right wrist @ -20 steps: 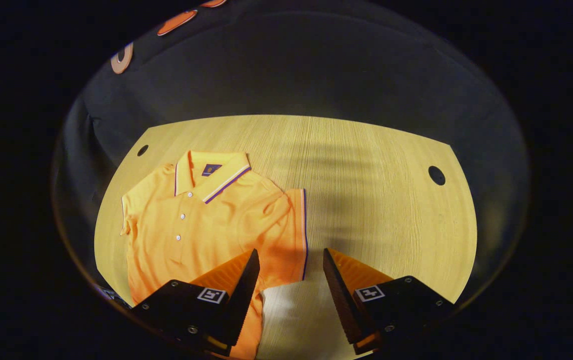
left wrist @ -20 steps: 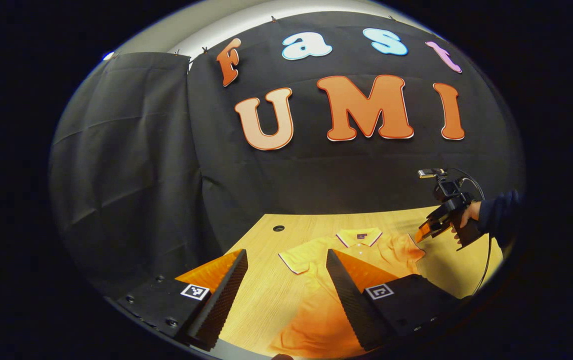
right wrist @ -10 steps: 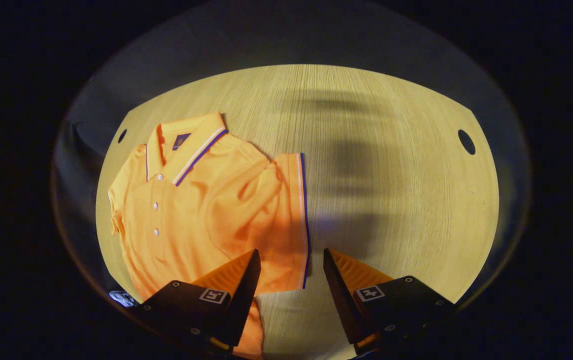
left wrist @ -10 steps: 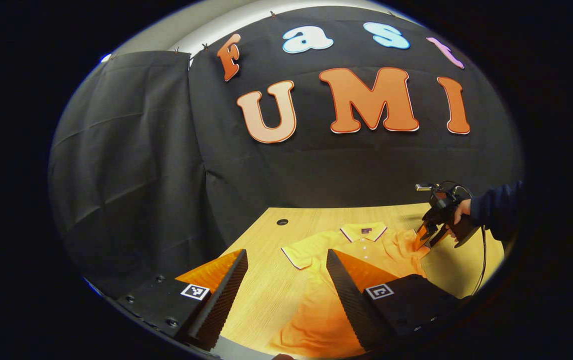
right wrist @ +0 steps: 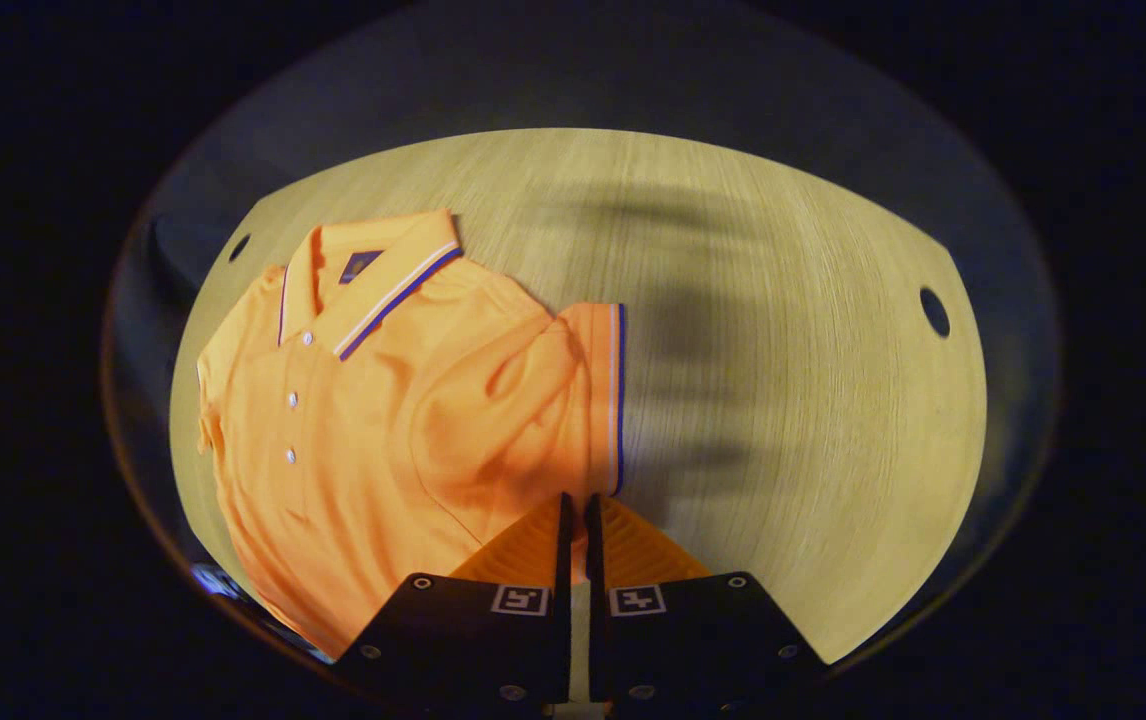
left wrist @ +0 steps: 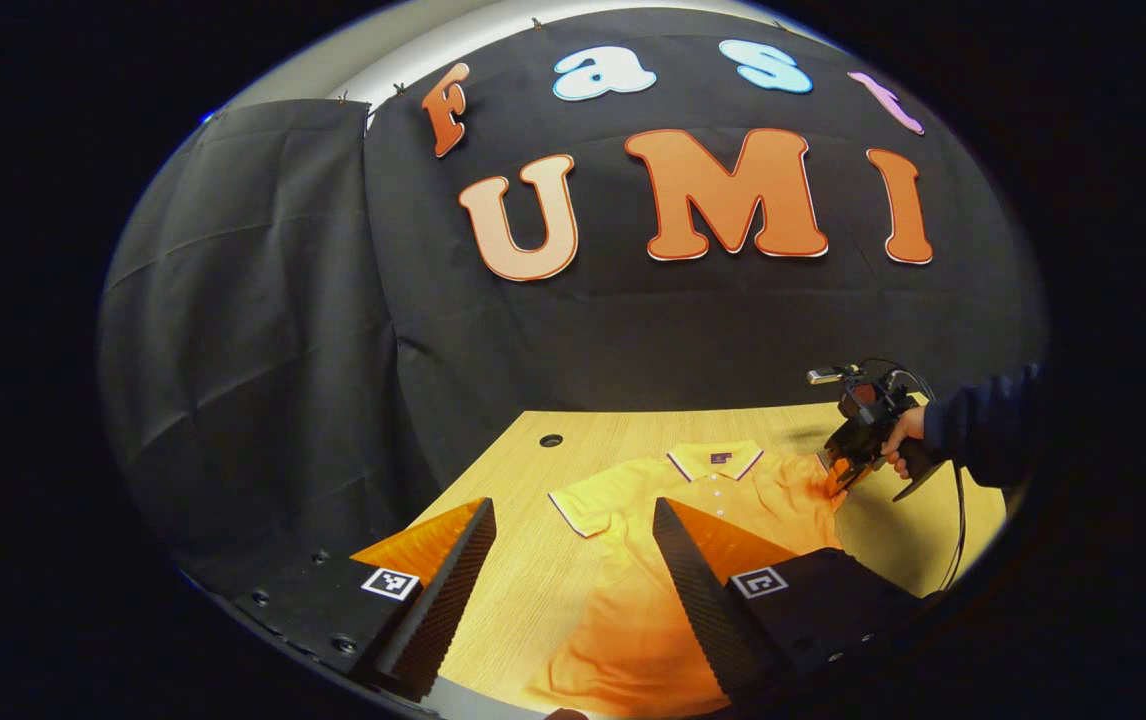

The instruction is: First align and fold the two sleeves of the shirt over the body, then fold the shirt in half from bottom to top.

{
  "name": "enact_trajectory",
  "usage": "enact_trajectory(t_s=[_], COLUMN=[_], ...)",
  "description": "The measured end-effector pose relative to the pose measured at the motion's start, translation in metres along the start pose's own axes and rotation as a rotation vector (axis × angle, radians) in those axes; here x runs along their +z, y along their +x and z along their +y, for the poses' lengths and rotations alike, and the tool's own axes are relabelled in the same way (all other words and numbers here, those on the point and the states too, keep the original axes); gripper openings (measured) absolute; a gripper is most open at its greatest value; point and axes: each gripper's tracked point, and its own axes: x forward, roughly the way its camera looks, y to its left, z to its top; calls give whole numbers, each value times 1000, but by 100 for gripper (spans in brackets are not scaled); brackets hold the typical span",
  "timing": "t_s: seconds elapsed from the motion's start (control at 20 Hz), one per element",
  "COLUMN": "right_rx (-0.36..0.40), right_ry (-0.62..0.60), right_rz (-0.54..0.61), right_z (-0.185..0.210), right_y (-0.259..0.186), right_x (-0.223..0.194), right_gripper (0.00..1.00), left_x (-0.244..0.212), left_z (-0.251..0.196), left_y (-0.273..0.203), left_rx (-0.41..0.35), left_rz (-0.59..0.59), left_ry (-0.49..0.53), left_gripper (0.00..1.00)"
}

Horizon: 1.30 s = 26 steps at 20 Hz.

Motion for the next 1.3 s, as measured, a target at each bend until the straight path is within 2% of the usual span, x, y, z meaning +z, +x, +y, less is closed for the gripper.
enact_trajectory(t_s=[0.05, 0.2, 0.3, 0.35, 0.4, 0.45, 0.5, 0.55, 0.6, 0.65, 0.7, 0.75, 0.8, 0.9, 1.0, 1.05, 1.1, 1.15, 1.2, 1.25, 1.3], right_rx=[26, 78, 134, 120, 55, -2, -4, 20, 32, 10, -29, -42, -58, -132, -104, -107, -101, -97, -74, -40, -30], right_ry=[44, 57, 62, 48, 33, 36, 41, 44, 37, 29, 2, -34, -65, -112, -98, -100, -111, -108, -70, -28, 76], right_rz=[-1, -90, -103, -102, -103, -87, -50, -18, -3, -14, -24, -47, -55, 3, -12, -10, -23, -30, -31, -24, -69], right_z=[1, 7, 24, 23, 9, -3, -4, 0, 2, -1, -5, -4, -4, -18, -10, -9, -9, -11, -10, -11, -17], right_y=[-1, -21, -32, -31, -23, -19, -18, -22, -18, -17, -16, -18, -16, -5, -3, -4, -3, -2, -7, -6, -2], right_x=[2, 22, 26, 24, 23, 20, 10, 3, 1, 4, 4, 7, 6, -9, -5, -11, -9, -11, -12, -13, -6], right_gripper=[8, 7, 4, 3, 3, 14, 3, 3, 11, 19, 34, 43, 48, 51, 52, 46, 53, 51, 34, 22, 22], left_x=[0, -1, -3, -5, -5, -6, -4, -5, -6, -10, -13, -14, -13, -12, -16, -19, -21, -22, -21, -22, -21], left_z=[1, 3, 3, 5, 6, 8, 10, 10, 11, 12, 12, 13, 13, 13, 12, 12, 11, 12, 12, 12, 13], left_y=[1, 2, 3, 3, 4, 4, 4, 3, 4, 4, 6, 7, 8, 10, 10, 11, 12, 13, 13, 12, 11], left_rx=[-1, 8, 12, 11, 11, 11, 16, 19, 20, 21, 21, 21, 23, 24, 27, 26, 24, 22, 20, 18, 22], left_rz=[0, 2, 13, 19, 21, 20, 17, 16, 18, 24, 33, 39, 40, 40, 42, 47, 58, 64, 62, 57, 53], left_ry=[-3, -12, -30, -39, -46, -47, -44, -45, -51, -58, -65, -67, -68, -68, -66, -69, -70, -69, -68, -67, -67], left_gripper=[97, 97, 97, 97, 97, 97, 97, 98, 97, 97, 97, 97, 97, 97, 97, 97, 97, 97, 97, 98, 97])
